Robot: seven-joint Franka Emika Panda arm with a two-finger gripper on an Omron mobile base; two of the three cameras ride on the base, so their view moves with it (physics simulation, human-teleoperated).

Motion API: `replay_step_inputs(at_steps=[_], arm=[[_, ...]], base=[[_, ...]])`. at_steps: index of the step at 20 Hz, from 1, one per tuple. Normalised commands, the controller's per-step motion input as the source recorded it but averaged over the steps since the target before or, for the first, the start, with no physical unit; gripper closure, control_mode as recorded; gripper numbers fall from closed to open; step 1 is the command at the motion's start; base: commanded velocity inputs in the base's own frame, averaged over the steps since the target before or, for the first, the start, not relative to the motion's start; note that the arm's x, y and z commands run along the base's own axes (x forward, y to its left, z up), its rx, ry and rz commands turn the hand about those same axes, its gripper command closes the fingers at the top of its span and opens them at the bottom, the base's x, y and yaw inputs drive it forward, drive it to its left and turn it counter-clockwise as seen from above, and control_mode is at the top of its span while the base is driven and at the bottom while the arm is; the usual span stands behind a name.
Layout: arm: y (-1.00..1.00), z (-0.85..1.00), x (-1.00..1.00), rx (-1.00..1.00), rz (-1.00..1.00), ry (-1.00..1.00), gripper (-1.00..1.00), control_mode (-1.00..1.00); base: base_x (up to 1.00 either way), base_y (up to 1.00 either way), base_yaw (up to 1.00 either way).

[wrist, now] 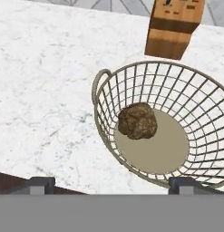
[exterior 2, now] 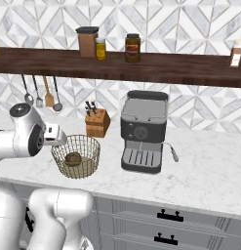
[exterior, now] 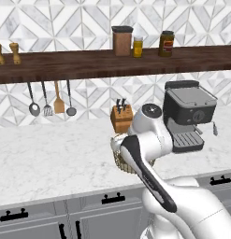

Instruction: Open the cabinet, pick up the bread from the cabinet and place it in the basket. Then move the basket to the dining counter.

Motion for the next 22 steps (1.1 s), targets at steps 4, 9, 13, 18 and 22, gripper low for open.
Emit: replay_step_inputs(at_steps=[4,9,13,18,22], arm=[[-0.01,-0.59,-0.02,-0.25,0.13,0.16,-1.0,-1.0],[-0.11,-0.31,0.0,-0.18,0.1,0.03,-1.0,-1.0],[-0.05,-0.35,0.08,-0.12,0.12,0.02,-1.0,-1.0],[0.0,-0.35,0.43,-0.09,0.14,0.06,-1.0,-1.0],[-0.07,-0.08,0.22,-0.06,0.15,0.0,-1.0,-1.0]], base=[[0.0,0.0,0.0],[0.0,0.0,0.0],[0.0,0.0,0.0],[0.0,0.0,0.0],[0.0,0.0,0.0]])
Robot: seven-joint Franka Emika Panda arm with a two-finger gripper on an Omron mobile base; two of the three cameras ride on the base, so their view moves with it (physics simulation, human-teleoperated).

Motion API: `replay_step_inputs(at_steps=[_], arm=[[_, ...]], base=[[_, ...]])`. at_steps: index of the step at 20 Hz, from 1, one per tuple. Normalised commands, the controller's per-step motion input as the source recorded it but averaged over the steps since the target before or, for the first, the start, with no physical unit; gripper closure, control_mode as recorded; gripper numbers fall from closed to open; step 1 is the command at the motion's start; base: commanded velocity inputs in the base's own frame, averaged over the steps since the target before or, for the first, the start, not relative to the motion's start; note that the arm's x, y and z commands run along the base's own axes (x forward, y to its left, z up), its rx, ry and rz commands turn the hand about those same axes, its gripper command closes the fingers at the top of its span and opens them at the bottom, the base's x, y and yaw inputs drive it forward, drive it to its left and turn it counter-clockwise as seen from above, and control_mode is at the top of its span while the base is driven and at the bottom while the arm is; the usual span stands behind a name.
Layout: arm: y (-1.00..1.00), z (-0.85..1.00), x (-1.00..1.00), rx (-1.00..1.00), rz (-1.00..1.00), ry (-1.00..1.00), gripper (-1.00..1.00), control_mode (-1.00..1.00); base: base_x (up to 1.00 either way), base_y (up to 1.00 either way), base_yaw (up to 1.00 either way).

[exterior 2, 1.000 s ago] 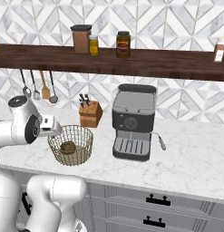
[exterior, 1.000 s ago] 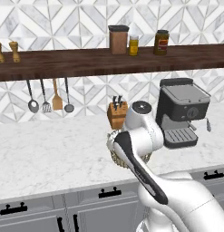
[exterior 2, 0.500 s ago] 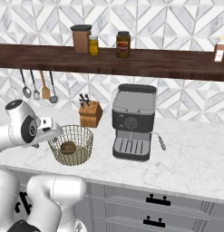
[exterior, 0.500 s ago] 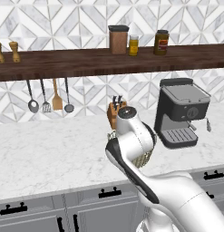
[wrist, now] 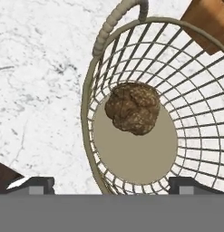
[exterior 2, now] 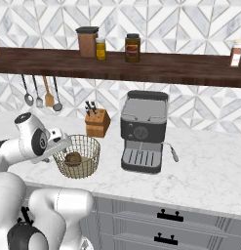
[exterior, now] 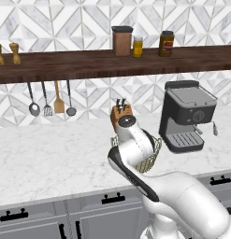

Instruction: Open the cabinet, pick up the bread from the cabinet and place it in the basket. Then move the basket to the dining counter.

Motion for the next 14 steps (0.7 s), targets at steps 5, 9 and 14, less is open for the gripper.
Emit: replay_step_inputs(at_steps=[5,9,14], arm=[[0.0,-0.37,0.0,-0.05,0.15,0.08,-1.0,-1.0],[0.0,-0.23,0.03,-0.02,0.14,0.05,-1.0,-1.0],[-0.01,-0.23,0.0,-0.03,0.14,0.01,-1.0,-1.0]], base=[[0.0,0.0,0.0],[0.0,0.0,0.0],[0.0,0.0,0.0]])
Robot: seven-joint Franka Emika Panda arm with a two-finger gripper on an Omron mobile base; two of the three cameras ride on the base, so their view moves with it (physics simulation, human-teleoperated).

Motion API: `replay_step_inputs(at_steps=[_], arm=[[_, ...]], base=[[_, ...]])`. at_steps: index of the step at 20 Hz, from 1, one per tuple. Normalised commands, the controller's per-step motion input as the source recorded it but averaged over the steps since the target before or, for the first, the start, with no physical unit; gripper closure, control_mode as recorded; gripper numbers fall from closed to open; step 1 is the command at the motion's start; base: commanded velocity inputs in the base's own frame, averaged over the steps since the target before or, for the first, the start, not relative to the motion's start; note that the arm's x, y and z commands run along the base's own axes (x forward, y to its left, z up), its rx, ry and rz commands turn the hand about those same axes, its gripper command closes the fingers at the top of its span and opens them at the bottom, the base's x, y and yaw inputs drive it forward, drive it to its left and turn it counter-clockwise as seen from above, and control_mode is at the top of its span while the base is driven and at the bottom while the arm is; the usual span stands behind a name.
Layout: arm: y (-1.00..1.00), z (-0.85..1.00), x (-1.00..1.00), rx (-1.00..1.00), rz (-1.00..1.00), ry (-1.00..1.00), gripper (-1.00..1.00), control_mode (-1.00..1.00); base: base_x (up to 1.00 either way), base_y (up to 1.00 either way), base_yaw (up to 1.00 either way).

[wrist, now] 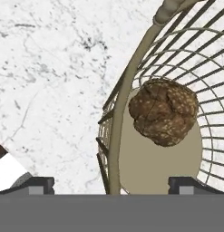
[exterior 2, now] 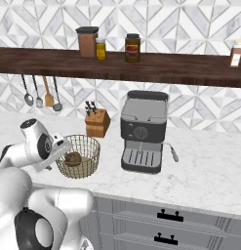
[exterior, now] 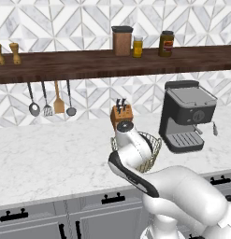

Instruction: Open the cabinet, pick up the bread from the cabinet and place it in the basket. Then move the basket to the dining counter.

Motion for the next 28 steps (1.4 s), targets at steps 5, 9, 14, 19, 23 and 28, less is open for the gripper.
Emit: replay_step_inputs(at_steps=[5,9,14,19,23,28], arm=[[-0.01,-0.56,0.0,-0.03,0.12,0.09,1.0,-1.0],[-0.1,-0.47,0.0,-0.01,0.1,0.08,1.0,-1.0],[-0.24,-0.19,-0.1,0.0,0.11,0.02,1.0,-1.0],[-0.19,-0.01,-0.53,-0.04,0.1,0.0,1.0,-1.0],[-0.24,0.31,-0.13,-0.02,0.07,0.0,1.0,-1.0],[0.0,0.72,-0.34,0.0,0.12,0.0,1.0,-1.0]], base=[[0.0,0.0,0.0],[0.0,0.0,0.0],[0.0,0.0,0.0],[0.0,0.0,0.0],[0.0,0.0,0.0],[0.0,0.0,0.0]])
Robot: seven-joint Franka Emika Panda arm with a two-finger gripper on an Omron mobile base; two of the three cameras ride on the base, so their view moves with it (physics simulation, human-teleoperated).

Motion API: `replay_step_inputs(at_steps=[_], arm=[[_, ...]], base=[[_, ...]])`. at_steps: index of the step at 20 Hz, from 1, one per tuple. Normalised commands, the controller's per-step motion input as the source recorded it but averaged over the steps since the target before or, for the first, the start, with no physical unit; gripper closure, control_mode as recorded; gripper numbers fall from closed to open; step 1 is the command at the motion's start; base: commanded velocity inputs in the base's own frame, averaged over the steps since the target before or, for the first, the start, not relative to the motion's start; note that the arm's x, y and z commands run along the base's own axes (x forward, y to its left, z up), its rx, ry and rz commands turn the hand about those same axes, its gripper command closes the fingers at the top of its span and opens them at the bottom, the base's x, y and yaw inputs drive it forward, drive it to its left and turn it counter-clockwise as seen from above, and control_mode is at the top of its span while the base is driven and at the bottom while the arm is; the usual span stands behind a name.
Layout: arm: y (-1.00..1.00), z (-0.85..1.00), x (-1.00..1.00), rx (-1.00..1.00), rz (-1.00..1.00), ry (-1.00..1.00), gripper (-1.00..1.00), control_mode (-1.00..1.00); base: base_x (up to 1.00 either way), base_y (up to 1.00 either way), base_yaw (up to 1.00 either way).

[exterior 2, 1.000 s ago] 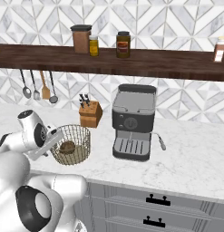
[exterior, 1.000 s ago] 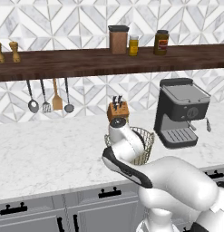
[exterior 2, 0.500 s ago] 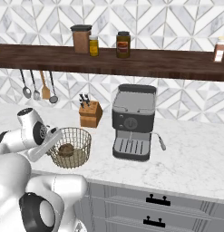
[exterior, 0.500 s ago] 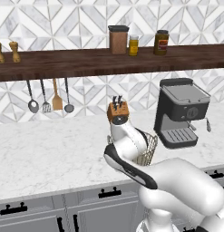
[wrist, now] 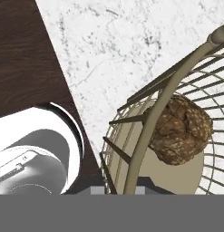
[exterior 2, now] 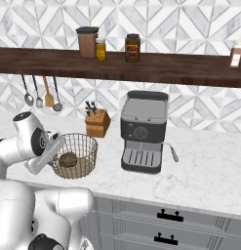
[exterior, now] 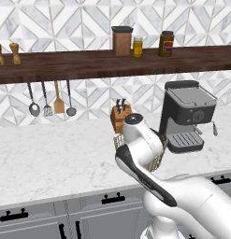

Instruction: Open the cabinet, pick up the bread from the cabinet and place it in the basket. Then move the basket to the dining counter.

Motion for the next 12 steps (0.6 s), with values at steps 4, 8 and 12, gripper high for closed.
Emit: replay_step_inputs(at_steps=[4,8,12], arm=[[0.0,0.91,-0.95,0.0,0.18,-0.01,1.0,-1.0],[0.0,0.88,-0.45,0.0,0.12,0.0,1.0,-1.0],[-0.01,0.64,-0.08,0.0,0.07,-0.03,1.0,-1.0]], base=[[0.0,0.0,0.0],[0.0,0.0,0.0],[0.0,0.0,0.0]])
